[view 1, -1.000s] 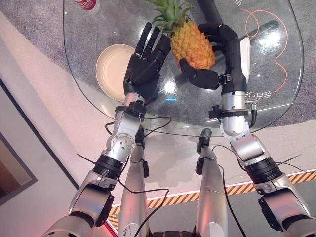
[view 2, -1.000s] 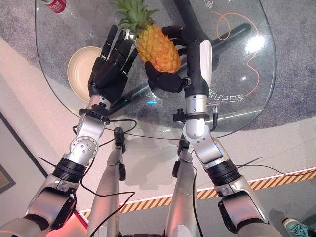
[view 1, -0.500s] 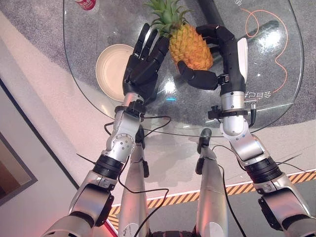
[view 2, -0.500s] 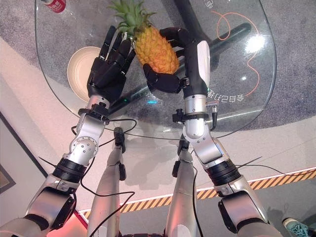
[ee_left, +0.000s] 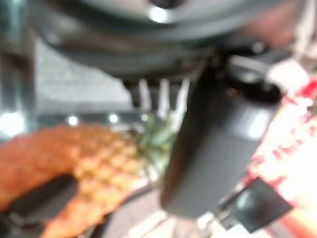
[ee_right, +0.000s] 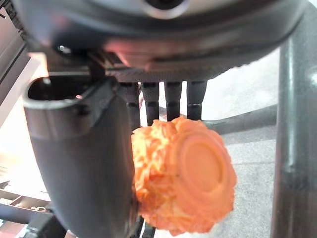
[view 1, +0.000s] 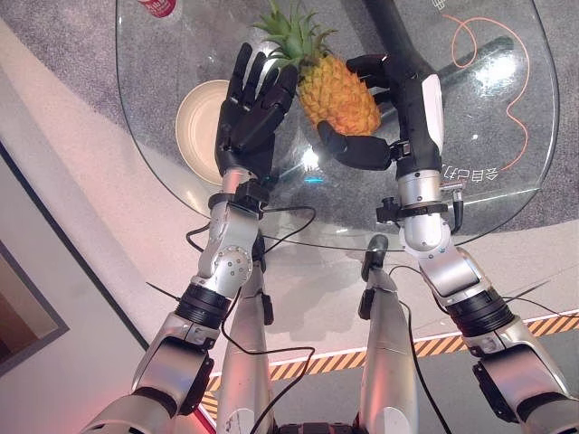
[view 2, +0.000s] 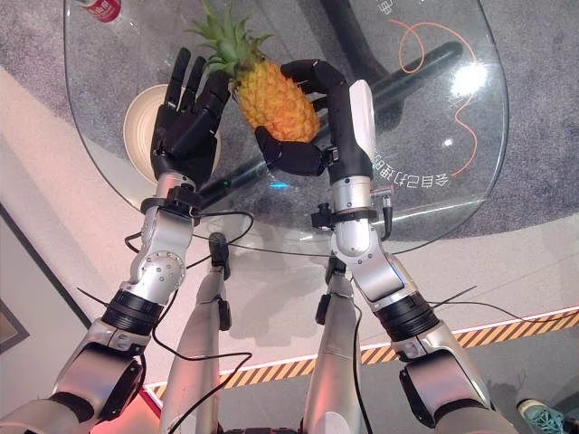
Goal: Pick up the fruit to the plate
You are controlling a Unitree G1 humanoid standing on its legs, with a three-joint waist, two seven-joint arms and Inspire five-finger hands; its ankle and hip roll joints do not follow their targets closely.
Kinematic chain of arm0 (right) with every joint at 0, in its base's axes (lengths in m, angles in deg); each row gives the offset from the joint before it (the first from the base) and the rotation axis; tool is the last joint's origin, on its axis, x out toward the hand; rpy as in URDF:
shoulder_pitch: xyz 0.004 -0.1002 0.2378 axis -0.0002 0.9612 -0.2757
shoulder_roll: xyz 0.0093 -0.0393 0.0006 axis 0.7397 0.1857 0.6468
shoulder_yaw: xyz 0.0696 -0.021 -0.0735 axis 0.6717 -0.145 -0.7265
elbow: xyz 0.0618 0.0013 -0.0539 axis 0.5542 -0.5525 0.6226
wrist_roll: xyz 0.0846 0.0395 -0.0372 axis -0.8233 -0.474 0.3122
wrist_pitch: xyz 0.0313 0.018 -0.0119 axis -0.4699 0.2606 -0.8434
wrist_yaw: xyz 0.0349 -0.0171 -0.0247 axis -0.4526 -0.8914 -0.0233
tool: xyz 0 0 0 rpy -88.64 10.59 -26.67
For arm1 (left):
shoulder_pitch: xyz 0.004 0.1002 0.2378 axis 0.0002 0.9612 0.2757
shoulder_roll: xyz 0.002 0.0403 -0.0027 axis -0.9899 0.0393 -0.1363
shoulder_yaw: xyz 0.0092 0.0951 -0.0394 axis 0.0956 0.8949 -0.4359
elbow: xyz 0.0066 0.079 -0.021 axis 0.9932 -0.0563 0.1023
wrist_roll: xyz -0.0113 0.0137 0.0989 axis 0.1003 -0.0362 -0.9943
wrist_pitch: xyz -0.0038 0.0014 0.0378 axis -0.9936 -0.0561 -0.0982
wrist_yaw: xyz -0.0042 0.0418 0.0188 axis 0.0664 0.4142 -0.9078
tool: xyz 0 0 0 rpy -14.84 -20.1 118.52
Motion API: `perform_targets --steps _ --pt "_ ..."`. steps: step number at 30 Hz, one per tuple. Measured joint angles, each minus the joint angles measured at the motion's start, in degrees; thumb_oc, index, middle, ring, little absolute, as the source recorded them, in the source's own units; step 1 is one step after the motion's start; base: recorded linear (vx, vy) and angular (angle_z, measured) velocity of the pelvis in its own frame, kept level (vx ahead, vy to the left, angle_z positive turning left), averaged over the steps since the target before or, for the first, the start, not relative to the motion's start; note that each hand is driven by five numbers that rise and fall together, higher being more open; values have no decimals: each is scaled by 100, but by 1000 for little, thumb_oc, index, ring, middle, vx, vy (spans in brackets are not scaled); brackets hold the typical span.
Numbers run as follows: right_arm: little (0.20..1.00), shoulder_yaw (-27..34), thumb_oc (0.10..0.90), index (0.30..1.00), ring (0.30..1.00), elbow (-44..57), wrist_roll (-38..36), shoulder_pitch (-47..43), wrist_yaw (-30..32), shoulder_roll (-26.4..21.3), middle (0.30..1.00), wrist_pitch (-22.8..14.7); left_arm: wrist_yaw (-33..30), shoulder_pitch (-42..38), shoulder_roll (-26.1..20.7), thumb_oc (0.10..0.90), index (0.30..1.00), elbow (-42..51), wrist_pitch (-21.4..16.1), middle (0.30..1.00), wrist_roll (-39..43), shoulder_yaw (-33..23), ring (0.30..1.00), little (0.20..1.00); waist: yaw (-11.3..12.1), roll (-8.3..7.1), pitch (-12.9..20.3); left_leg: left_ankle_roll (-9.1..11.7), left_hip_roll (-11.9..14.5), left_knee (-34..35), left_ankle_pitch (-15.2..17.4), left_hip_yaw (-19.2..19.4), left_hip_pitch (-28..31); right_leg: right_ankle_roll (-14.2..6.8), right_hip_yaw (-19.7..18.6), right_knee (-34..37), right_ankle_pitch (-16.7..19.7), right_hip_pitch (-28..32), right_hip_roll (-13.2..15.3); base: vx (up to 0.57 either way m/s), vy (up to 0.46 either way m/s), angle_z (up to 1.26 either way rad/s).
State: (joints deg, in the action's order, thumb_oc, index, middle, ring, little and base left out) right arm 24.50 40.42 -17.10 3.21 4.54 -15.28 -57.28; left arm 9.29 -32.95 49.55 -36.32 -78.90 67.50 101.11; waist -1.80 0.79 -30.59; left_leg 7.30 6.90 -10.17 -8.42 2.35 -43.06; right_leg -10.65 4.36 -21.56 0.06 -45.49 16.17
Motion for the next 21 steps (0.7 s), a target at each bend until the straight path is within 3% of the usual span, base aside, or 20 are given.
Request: perform_targets --steps 21 --pt "200 -44 100 300 300 1 6 -27 -325 1 300 5 -82 -11 66 800 900 2 28 900 -161 -46 900 900 2 0 0 0 0 4 -6 0 2 0 2 -1 0 0 1 0 0 0"
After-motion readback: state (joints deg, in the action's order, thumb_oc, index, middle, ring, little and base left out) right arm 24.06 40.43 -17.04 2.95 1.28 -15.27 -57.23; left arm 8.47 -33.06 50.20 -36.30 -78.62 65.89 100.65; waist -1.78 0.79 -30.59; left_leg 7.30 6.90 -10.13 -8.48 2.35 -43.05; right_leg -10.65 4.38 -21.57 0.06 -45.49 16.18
